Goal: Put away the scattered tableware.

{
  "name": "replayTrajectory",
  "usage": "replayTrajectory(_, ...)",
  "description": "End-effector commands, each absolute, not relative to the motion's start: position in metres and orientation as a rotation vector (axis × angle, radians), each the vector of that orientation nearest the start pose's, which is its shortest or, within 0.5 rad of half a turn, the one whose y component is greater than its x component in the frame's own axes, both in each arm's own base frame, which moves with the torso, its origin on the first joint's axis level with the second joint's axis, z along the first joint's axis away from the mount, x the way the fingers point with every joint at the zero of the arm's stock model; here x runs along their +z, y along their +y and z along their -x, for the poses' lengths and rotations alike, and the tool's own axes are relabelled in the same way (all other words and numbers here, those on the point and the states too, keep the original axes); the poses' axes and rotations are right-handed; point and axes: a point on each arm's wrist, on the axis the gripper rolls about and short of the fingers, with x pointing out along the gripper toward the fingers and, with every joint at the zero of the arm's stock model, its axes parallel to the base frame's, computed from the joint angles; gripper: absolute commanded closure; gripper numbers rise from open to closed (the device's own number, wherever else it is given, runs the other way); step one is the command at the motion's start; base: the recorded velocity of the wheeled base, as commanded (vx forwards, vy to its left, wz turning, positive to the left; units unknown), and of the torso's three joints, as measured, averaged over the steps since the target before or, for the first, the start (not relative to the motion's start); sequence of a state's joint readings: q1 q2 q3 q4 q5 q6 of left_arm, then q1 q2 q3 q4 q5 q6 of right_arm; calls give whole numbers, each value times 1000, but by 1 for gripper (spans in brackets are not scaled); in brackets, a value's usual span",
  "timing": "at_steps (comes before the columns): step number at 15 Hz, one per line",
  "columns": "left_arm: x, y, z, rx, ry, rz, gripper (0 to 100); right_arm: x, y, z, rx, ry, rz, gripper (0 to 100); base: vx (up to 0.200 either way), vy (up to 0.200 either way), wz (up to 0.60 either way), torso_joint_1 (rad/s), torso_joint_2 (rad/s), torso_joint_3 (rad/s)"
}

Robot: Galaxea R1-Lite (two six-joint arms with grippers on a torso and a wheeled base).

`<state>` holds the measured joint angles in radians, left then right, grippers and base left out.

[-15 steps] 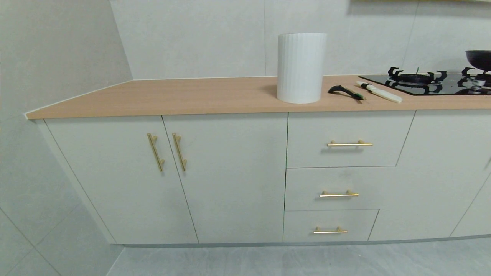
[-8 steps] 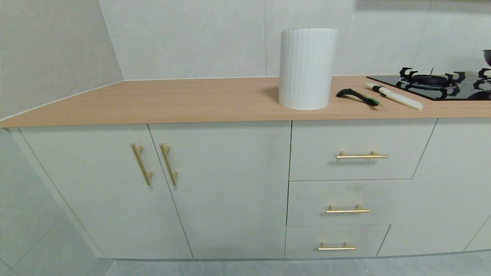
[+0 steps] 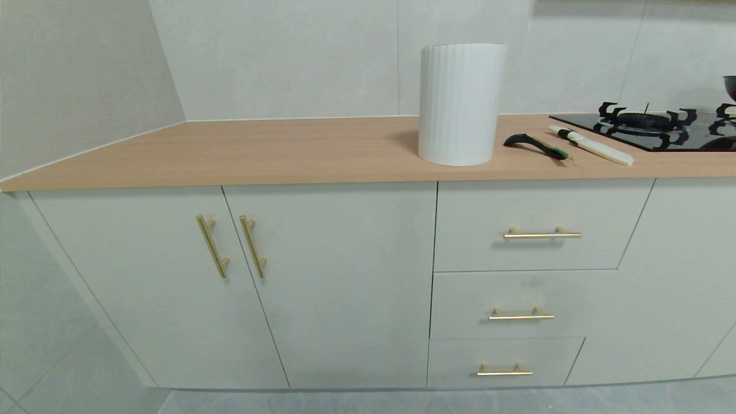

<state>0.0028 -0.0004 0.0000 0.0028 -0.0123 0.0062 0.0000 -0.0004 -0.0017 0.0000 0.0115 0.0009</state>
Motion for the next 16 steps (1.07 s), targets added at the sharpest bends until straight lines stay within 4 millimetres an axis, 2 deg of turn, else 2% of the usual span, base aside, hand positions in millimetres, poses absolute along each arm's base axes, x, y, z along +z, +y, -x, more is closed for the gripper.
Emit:
replayTrajectory(1,75,0,23,-9,3,-6,0,76,0,23,12,-2,-2,0,0,0,0,0,0,0)
replayTrajectory(2,75,0,23,-9,3,-6,0,75,0,23,12,0,-3,0,0,0,0,0,0,0)
replayTrajectory(3,75,0,23,-11,3,-6,0,88,0,26,11,-64,-9,0,0,0,0,0,0,0)
replayTrajectory(4,75,0,23,-9,3,-6,0,109,0,31,20,-145,-23,0,0,0,0,0,0,0)
replayTrajectory(5,75,0,23,-9,3,-6,0,140,1,30,30,-131,-75,0,0,0,0,0,0,0)
replayTrajectory(6,75,0,23,-9,3,-6,0,143,1,28,30,-112,-75,0,0,0,0,0,0,0)
replayTrajectory(7,75,0,23,-9,3,-6,0,145,1,15,64,4,-75,0,0,0,0,0,0,0)
replayTrajectory(8,75,0,23,-9,3,-6,0,145,1,11,83,34,-76,0,0,0,0,0,0,0)
replayTrajectory(10,75,0,23,-11,3,-6,0,145,4,-20,160,252,-84,0,0,0,0,0,0,0)
replayTrajectory(11,75,0,23,-9,3,-6,0,151,5,-35,168,321,-86,0,0,0,0,0,0,0)
replayTrajectory(12,75,0,23,-9,3,-6,0,152,5,-40,171,344,-87,0,0,0,0,0,0,0)
replayTrajectory(13,75,0,23,-9,3,-6,0,152,7,-58,216,429,-96,0,0,0,0,0,0,0)
replayTrajectory(15,75,0,23,-9,3,-8,0,172,13,-121,279,478,-105,0,0,0,0,0,0,0)
replayTrajectory(16,75,0,23,-9,3,-6,0,174,20,-155,302,515,-100,0,0,0,0,0,0,0)
